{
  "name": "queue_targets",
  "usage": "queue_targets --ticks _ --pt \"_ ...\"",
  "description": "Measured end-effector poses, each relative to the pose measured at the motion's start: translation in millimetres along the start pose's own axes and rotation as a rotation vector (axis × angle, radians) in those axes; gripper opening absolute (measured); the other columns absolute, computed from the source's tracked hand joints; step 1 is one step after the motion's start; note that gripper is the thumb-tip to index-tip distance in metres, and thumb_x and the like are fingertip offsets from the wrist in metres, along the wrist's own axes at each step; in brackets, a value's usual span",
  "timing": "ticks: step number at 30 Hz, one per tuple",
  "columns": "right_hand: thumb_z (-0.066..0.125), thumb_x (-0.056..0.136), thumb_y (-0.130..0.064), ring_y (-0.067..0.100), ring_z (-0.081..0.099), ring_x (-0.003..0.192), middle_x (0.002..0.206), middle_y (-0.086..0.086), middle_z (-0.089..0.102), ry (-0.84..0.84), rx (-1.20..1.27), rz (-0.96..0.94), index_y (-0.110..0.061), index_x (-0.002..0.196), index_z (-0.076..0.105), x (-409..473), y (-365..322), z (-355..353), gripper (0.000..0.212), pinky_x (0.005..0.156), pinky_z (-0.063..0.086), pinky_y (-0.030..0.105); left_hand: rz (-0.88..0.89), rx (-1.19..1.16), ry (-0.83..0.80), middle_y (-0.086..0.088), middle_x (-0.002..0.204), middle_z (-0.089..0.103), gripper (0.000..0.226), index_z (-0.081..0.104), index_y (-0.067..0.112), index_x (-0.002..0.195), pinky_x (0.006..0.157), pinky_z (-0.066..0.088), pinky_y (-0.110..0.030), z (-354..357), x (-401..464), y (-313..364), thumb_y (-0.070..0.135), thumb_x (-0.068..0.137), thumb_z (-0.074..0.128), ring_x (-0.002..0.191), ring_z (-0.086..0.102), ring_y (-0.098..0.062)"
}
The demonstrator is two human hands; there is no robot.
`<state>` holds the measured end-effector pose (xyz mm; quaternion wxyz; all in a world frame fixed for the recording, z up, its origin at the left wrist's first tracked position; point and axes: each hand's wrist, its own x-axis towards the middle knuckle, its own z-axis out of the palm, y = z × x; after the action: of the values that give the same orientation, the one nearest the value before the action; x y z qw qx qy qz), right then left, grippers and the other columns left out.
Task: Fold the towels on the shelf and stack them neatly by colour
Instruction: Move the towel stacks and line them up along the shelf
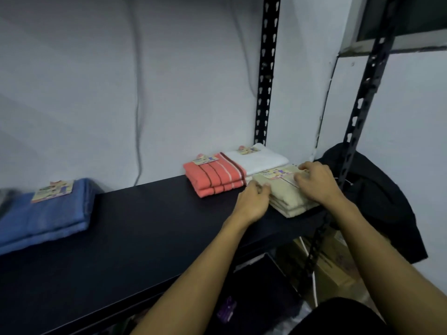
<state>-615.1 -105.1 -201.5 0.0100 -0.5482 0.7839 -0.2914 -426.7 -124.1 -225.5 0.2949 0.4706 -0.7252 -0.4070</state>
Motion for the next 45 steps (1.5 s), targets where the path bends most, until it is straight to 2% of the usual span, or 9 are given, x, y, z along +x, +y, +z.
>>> queue_targets --ticks 5,8,12,19,23,27,35,40,45 --pt "0.058 0.093 -0.030 0.040 0.050 0.124 0.137 0.022 0.051 -0.133 0.028 0.131 -0.002 0.133 0.050 33.7 9.3 -0.9 0.050 0.101 0.043 0.039 -0.075 -0.096 0.092 -0.008 0.142 0.054 0.055 0.047 0.012 0.140 0.109 0.041 -0.039 27.1 24.1 7.2 0.043 0.095 0.054 0.132 0.050 -0.028" --pt "0.061 0.094 -0.036 0.029 0.056 0.099 0.114 0.012 0.055 -0.260 0.048 0.244 -0.003 0.114 0.052 43.7 8.8 2.1 0.040 0.078 0.043 0.032 -0.084 -0.073 0.126 -0.011 0.144 0.049 0.065 0.044 0.009 0.144 0.112 0.041 -0.044 35.3 31.9 3.3 0.037 0.088 0.059 0.133 0.048 -0.031" --pt "0.072 0.085 -0.043 0.019 0.052 0.071 0.085 0.008 0.055 -0.257 0.070 0.244 -0.009 0.080 0.050 40.4 11.2 -2.5 0.041 0.055 0.036 0.031 -0.047 -0.046 0.049 -0.010 0.142 0.051 0.051 0.045 0.011 0.143 0.110 0.041 -0.036 20.6 24.0 1.7 0.021 0.095 0.054 0.131 0.049 -0.028" --pt "0.075 0.081 -0.049 0.024 0.061 0.082 0.083 0.003 0.063 -0.119 0.158 0.096 -0.012 0.087 0.063 -34.0 -22.9 14.2 0.040 0.065 0.043 0.034 -0.018 -0.088 0.100 0.008 0.135 0.061 0.049 0.052 0.031 0.139 0.108 0.045 -0.040 -34.4 -25.5 -28.8 0.029 0.090 0.050 0.125 0.056 -0.020" --pt "0.075 0.082 -0.045 0.022 0.060 0.081 0.079 -0.001 0.063 -0.088 0.343 0.045 -0.014 0.083 0.060 -71.1 -71.4 39.7 0.035 0.072 0.047 0.037 -0.006 -0.027 0.226 0.012 0.128 0.064 0.036 0.055 0.029 0.134 0.102 0.047 -0.035 -82.1 -60.6 -52.7 0.035 0.099 0.058 0.119 0.060 -0.014" --pt "0.073 0.083 -0.040 0.018 0.061 0.074 0.073 -0.004 0.062 -0.163 0.484 -0.049 -0.018 0.082 0.059 -88.7 -120.7 69.1 0.027 0.066 0.047 0.035 -0.050 0.084 0.375 0.017 0.118 0.058 0.040 0.051 0.025 0.141 0.090 0.040 -0.026 -130.6 -91.3 -81.8 0.026 0.102 0.055 0.116 0.058 -0.012" --pt "0.065 0.091 -0.013 -0.001 0.061 0.076 0.089 -0.005 0.068 -0.130 0.675 -0.238 -0.014 0.095 0.064 -97.2 -187.5 108.5 0.004 0.059 0.042 0.004 -0.064 0.182 0.593 0.007 0.135 0.062 0.045 0.048 0.022 0.146 0.096 0.040 -0.026 -179.1 -121.7 -107.4 0.014 0.102 0.052 0.126 0.056 -0.017" --pt "0.065 0.091 -0.011 -0.002 0.063 0.077 0.082 -0.012 0.067 -0.086 0.737 -0.236 -0.019 0.084 0.063 -92.4 -197.2 121.3 0.011 0.060 0.042 0.005 -0.154 -0.018 0.602 0.010 0.130 0.065 0.045 0.050 0.025 0.144 0.106 0.048 -0.035 -189.9 -118.4 -122.1 0.012 0.100 0.052 0.122 0.060 -0.011" --pt "0.069 0.091 -0.013 0.007 0.064 0.078 0.082 -0.008 0.071 -0.102 0.761 -0.251 -0.020 0.085 0.071 -86.6 -202.6 122.7 0.010 0.061 0.047 0.010 -0.201 -0.241 0.619 0.009 0.119 0.068 0.044 0.054 0.017 0.139 0.093 0.051 -0.023 -193.4 -113.5 -127.3 -0.002 0.100 0.050 0.113 0.064 -0.007"
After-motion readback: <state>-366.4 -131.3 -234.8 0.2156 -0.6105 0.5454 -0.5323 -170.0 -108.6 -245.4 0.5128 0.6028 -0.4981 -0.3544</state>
